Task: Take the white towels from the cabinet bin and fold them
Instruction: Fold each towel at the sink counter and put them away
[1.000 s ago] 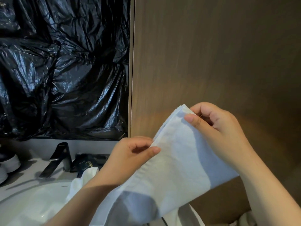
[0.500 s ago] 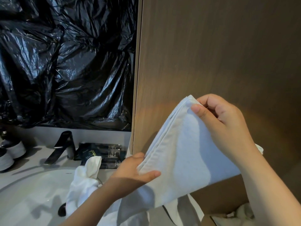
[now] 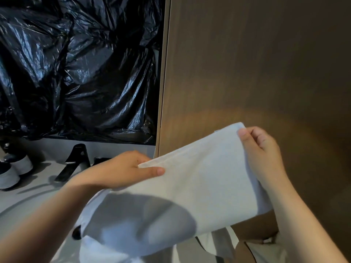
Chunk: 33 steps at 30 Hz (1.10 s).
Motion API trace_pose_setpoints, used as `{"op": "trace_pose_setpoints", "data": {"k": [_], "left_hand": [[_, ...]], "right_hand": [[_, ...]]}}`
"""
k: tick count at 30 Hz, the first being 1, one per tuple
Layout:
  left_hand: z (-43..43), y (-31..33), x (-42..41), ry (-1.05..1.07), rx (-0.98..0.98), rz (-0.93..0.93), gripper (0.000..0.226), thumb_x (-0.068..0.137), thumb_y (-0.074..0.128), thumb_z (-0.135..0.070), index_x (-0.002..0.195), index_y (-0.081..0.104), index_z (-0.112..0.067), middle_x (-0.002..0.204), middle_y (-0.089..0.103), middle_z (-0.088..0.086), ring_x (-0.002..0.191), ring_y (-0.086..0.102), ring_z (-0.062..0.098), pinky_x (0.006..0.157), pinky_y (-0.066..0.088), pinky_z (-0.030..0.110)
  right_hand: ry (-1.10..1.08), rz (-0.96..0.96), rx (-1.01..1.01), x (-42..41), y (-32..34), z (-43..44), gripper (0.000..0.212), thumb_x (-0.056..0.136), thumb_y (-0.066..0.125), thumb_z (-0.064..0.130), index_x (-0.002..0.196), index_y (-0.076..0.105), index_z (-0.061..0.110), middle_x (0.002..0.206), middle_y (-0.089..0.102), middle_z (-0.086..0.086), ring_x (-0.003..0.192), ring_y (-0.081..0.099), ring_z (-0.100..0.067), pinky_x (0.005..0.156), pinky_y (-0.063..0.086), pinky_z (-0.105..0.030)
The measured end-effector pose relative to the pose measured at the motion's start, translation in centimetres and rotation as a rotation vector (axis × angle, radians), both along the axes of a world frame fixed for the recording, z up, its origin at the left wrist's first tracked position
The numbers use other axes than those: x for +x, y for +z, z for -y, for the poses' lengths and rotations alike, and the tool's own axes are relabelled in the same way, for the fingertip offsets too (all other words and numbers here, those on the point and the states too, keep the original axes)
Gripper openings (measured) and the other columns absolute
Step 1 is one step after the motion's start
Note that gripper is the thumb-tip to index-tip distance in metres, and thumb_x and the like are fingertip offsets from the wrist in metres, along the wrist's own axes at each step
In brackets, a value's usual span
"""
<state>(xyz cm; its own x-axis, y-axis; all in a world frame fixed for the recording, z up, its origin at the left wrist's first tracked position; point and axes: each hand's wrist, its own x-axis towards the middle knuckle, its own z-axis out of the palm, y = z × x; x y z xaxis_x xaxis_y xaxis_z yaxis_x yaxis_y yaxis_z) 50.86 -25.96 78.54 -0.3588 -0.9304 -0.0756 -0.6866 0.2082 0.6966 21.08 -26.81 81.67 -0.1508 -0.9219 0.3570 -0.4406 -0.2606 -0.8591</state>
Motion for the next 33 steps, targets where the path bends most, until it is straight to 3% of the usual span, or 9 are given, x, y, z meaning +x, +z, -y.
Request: {"op": "trace_pose_setpoints", "data": {"k": [4, 8, 13, 19, 22, 24, 28, 30, 33], "left_hand": [[2.1, -3.2, 0.1, 0.029, 0.086, 0.131, 0.057, 0.084, 0.055, -0.066, 0.067, 0.06, -0.012, 0.059, 0.054, -0.005, 0.056, 0.049, 0.008, 0.055, 0.036, 0.021], [3.6, -6.4, -1.1, 0.02, 0.172, 0.301, 0.049, 0.085, 0.06, -0.059, 0.071, 0.063, -0.013, 0.072, 0.057, 0.002, 0.067, 0.052, 0.016, 0.055, 0.036, 0.025], [3.7, -10.9, -1.4, 0.05, 0.176, 0.308, 0.046, 0.077, 0.068, -0.058, 0.07, 0.063, -0.012, 0.064, 0.055, -0.005, 0.06, 0.051, 0.013, 0.057, 0.04, 0.026], [3.4, -11.0, -0.8, 0.036, 0.206, 0.323, 0.027, 0.077, 0.073, -0.048, 0.082, 0.067, -0.021, 0.08, 0.065, -0.006, 0.078, 0.063, 0.016, 0.069, 0.05, 0.029], [3.2, -10.2, -0.5, 0.033, 0.244, 0.429, 0.024, 0.082, 0.069, -0.039, 0.086, 0.064, -0.016, 0.077, 0.059, -0.004, 0.066, 0.056, 0.011, 0.052, 0.042, 0.017], [3.0, -9.9, -0.1, 0.056, 0.277, 0.457, 0.025, 0.086, 0.065, -0.035, 0.079, 0.063, -0.011, 0.069, 0.055, -0.002, 0.05, 0.049, 0.008, 0.038, 0.034, 0.013], [2.4, -10.2, 0.1, 0.108, 0.266, 0.469, 0.03, 0.087, 0.057, -0.03, 0.06, 0.052, -0.02, 0.063, 0.052, -0.002, 0.059, 0.051, 0.015, 0.05, 0.038, 0.022], [2.2, -10.5, 0.0, 0.116, 0.245, 0.416, 0.03, 0.087, 0.056, -0.025, 0.059, 0.051, -0.018, 0.066, 0.053, 0.002, 0.064, 0.051, 0.018, 0.056, 0.037, 0.025], [1.5, -10.4, 0.0, 0.12, 0.234, 0.315, 0.023, 0.089, 0.054, -0.023, 0.074, 0.061, -0.007, 0.079, 0.061, 0.015, 0.071, 0.054, 0.026, 0.061, 0.039, 0.03]], "right_hand": [[-0.029, 0.03, 0.156, 0.3, -5.9, 1.0, 0.03, 0.1, 0.047, 0.036, 0.089, 0.059, 0.012, 0.082, 0.061, -0.007, 0.071, 0.053, -0.014, 0.061, 0.04, -0.03], [-0.107, 0.01, 0.286, 0.1, -11.8, 1.6, 0.034, 0.101, 0.047, 0.034, 0.08, 0.054, 0.009, 0.071, 0.053, -0.003, 0.066, 0.047, -0.015, 0.057, 0.036, -0.029], [-0.246, -0.038, 0.393, -2.0, -17.3, 1.2, 0.036, 0.101, 0.045, 0.036, 0.084, 0.056, 0.007, 0.077, 0.059, -0.005, 0.073, 0.055, -0.023, 0.059, 0.039, -0.032], [-0.351, -0.091, 0.428, -3.0, -20.1, 1.8, 0.036, 0.102, 0.043, 0.036, 0.089, 0.056, 0.006, 0.079, 0.059, -0.006, 0.076, 0.056, -0.026, 0.065, 0.041, -0.035], [-0.372, -0.129, 0.475, -3.3, -21.3, 2.3, 0.037, 0.102, 0.042, 0.036, 0.092, 0.057, 0.003, 0.084, 0.059, -0.01, 0.081, 0.055, -0.031, 0.071, 0.04, -0.036], [-0.367, -0.142, 0.504, -3.3, -22.1, 2.4, 0.038, 0.102, 0.042, 0.036, 0.094, 0.056, 0.002, 0.086, 0.058, -0.012, 0.083, 0.055, -0.032, 0.072, 0.039, -0.035], [-0.309, -0.127, 0.595, -2.8, -22.7, 2.6, 0.037, 0.103, 0.042, 0.034, 0.097, 0.057, 0.001, 0.085, 0.057, -0.01, 0.088, 0.058, -0.033, 0.071, 0.038, -0.033], [-0.285, -0.15, 0.606, -2.1, -22.3, 2.5, 0.037, 0.102, 0.044, 0.033, 0.111, 0.057, 0.0, 0.096, 0.059, -0.011, 0.099, 0.059, -0.033, 0.077, 0.043, -0.034], [-0.232, -0.228, 0.445, -0.2, -20.8, 1.1, 0.046, 0.1, 0.05, 0.03, 0.139, 0.046, 0.006, 0.138, 0.05, -0.01, 0.128, 0.048, -0.027, 0.103, 0.038, -0.035]]}}
